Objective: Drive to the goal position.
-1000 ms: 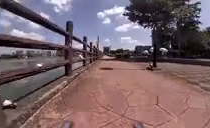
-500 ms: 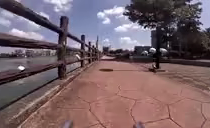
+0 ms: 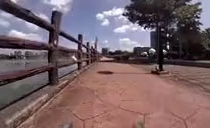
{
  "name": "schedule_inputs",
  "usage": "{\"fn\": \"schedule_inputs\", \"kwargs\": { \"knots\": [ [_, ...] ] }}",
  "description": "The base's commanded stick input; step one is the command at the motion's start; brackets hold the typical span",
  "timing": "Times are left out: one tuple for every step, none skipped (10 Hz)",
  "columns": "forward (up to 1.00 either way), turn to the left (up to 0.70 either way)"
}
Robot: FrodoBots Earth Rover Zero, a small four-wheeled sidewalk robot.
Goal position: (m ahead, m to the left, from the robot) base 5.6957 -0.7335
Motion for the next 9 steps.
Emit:
{"fn": "schedule_inputs", "kwargs": {
  "knots": [
    [0.70, 0.00],
    [0.70, 0.00],
    [0.70, 0.00],
    [0.70, 0.00],
    [0.70, 0.00],
    [0.70, 0.00],
    [0.70, 0.00],
    [0.70, 0.00],
    [0.70, 0.00]
  ]
}}
